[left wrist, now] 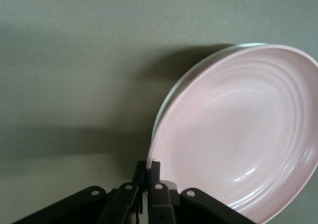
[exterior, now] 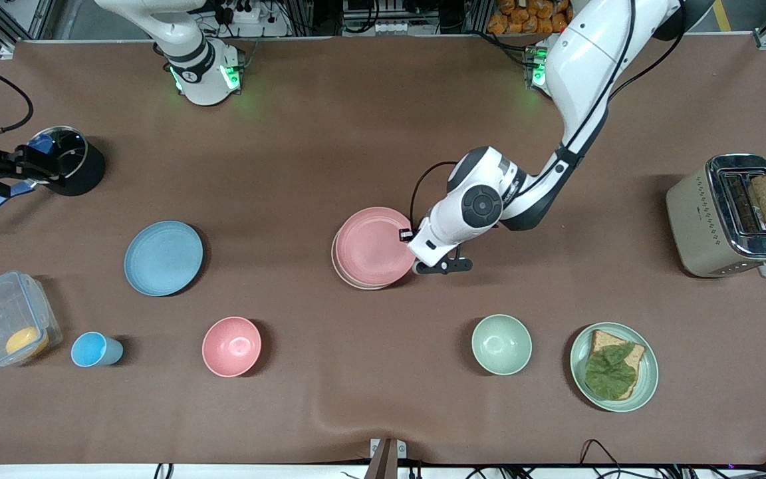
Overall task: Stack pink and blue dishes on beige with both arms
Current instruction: 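Lower the pink plate onto the beige plate and open the left gripper, then withdraw the left gripper while the right gripper reaches the blue plate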
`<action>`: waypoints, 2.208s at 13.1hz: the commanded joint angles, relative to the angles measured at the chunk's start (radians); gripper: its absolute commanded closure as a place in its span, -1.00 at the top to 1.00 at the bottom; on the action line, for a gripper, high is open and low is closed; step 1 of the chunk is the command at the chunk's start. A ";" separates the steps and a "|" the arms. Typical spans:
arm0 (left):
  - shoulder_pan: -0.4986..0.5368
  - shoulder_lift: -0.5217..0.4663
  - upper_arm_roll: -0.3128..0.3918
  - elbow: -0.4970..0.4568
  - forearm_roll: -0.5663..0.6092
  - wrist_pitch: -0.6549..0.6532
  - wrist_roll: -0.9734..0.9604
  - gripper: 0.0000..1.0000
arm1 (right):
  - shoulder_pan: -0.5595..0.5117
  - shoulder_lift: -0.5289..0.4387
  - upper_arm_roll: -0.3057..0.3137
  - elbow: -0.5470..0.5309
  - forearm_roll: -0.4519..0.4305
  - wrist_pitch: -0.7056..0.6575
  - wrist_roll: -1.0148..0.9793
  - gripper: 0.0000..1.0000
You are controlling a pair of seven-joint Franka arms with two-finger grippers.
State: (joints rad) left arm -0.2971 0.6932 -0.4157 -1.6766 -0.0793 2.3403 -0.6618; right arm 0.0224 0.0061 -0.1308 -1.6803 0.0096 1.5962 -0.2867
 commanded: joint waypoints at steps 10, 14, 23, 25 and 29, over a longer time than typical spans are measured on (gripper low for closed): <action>-0.028 0.065 0.014 0.035 -0.004 0.062 -0.010 -1.00 | -0.001 0.006 0.000 0.019 0.003 -0.022 0.004 1.00; -0.027 0.078 0.014 0.055 -0.005 0.062 -0.010 -0.50 | -0.010 0.009 -0.001 0.014 0.003 -0.028 0.004 1.00; 0.073 -0.153 0.034 0.083 0.051 -0.077 -0.002 1.00 | -0.013 0.025 -0.003 0.017 0.003 -0.035 0.006 1.00; 0.122 -0.262 0.034 0.078 0.148 -0.184 -0.002 1.00 | -0.015 0.031 -0.004 0.017 0.003 -0.033 0.006 1.00; 0.231 -0.452 0.031 0.084 0.263 -0.399 0.072 1.00 | -0.079 0.139 -0.003 0.010 0.004 0.036 0.006 1.00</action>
State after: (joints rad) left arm -0.1047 0.3362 -0.3853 -1.5519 0.1555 2.0120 -0.6396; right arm -0.0051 0.0693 -0.1435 -1.6847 0.0096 1.5924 -0.2837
